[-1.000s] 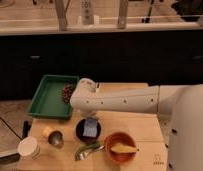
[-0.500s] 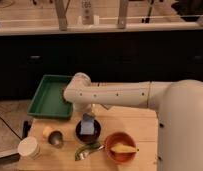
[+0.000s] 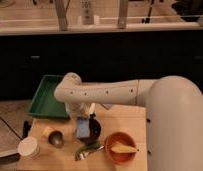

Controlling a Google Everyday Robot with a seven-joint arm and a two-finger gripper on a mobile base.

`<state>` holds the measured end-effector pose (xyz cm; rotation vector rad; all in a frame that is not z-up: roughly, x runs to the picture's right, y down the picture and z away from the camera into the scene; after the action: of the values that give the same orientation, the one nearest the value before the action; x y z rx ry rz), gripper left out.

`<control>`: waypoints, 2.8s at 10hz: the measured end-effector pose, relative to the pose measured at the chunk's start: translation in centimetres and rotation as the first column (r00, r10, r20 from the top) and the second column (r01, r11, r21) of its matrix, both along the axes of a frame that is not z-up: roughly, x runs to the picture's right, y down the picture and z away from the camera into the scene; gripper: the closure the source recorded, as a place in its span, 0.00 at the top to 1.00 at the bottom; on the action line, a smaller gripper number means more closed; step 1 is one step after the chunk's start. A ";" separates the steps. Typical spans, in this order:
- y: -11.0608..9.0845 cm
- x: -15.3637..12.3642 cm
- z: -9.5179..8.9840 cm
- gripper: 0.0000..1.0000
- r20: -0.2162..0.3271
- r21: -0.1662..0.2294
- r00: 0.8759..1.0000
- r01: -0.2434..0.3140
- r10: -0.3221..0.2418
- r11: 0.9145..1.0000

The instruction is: Wipe purple bowl with sponge

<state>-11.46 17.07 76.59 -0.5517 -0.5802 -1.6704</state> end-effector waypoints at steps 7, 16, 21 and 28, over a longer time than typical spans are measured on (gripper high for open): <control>4.7 3.7 -1.9 0.00 0.011 -0.040 1.000 -0.001 0.001 0.999; -1.2 9.7 0.0 0.00 -0.050 0.035 0.983 -0.176 0.177 0.984; -4.7 4.9 1.4 0.00 -0.019 0.031 0.992 -0.124 0.124 0.992; -1.3 -1.4 1.5 0.00 0.073 -0.026 0.996 0.049 -0.047 0.998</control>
<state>-12.87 15.73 78.07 -0.5308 -0.6478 -1.7350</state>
